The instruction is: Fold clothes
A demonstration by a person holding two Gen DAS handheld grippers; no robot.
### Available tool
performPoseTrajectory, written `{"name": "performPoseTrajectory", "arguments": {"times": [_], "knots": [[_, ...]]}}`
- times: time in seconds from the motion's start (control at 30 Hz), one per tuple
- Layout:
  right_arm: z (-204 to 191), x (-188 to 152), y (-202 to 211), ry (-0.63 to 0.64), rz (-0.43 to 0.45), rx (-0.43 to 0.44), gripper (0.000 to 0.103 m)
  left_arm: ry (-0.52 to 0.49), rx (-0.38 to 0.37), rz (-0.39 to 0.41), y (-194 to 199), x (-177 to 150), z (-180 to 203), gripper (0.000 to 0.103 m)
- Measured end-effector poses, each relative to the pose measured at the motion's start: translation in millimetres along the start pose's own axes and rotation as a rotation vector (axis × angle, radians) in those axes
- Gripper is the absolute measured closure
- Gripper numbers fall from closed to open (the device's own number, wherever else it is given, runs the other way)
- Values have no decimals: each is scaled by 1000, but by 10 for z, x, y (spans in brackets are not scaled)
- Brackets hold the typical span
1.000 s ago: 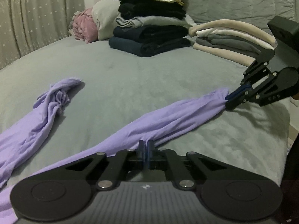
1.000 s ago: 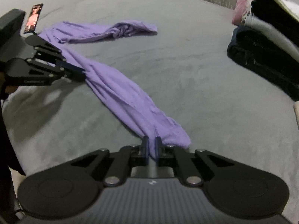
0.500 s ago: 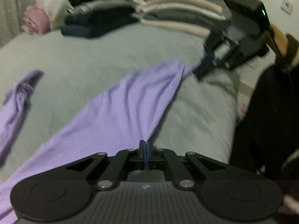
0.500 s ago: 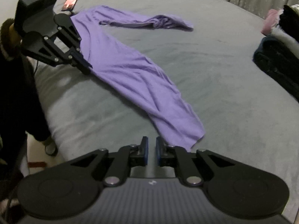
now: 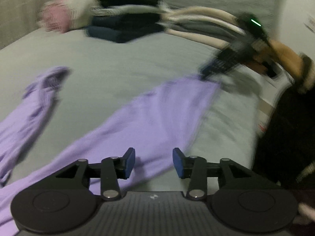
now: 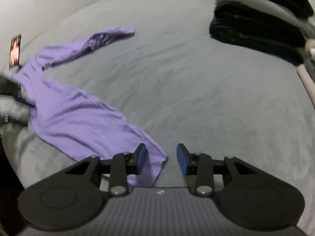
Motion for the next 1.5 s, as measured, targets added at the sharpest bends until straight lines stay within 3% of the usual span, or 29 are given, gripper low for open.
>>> {"name": "performPoseTrajectory", "arguments": {"times": [0.03, 0.13, 0.23, 0.33, 0.4, 0.47, 0.57, 0.7, 0.83, 0.97, 1.07, 1.23, 1.33, 1.5], "knots": [[-25, 5, 22, 8, 5, 3, 103, 38, 30, 1, -9, 4, -102, 58], [-29, 80, 160, 16, 71, -43, 103, 86, 64, -4, -34, 10, -238, 58], [37, 144, 302, 6, 128, -128, 103, 70, 63, -33, -71, -21, -219, 57], [121, 117, 268, 17, 102, -212, 103, 40, 69, -48, -79, -47, -163, 55], [159, 56, 102, 24, 40, -259, 91, 43, 77, -43, -47, -73, -170, 54], [132, 49, 57, 38, 37, -269, 83, 69, 106, -32, 57, -126, -239, 54], [-143, 138, 114, 120, 114, -182, 76, 97, 164, -21, 203, -222, -366, 51], [-611, 195, 102, 233, 161, -34, 73, 148, 262, -36, 371, -407, -585, 50], [-1073, 200, -34, 336, 151, 66, 73, 253, 344, -45, 585, -646, -837, 50], [-1528, 184, -176, 440, 138, 138, 73, 420, 403, -27, 856, -867, -1079, 49], [-1734, 221, -262, 497, 144, 163, 73, 539, 455, -5, 1043, -1019, -1278, 49], [-1996, 322, -405, 543, 154, 195, 72, 859, 537, 83, 1458, -1415, -1728, 49], [-2130, 363, -476, 558, 158, 207, 72, 924, 494, 131, 1552, -1461, -1800, 49], [-2306, 470, -582, 564, 167, 216, 73, 916, 516, 132, 1474, -1373, -1880, 53]]}}
Point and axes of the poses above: each gripper's, at about its wrist camera, not at the fingertips, and y roughly against the way its jaws point, z to its right, x to its top, the point moved 7 cm from there along -y, roughly the way its jaws point, and after that the axes turned 1 degree about -x, right-handed, at the moved point
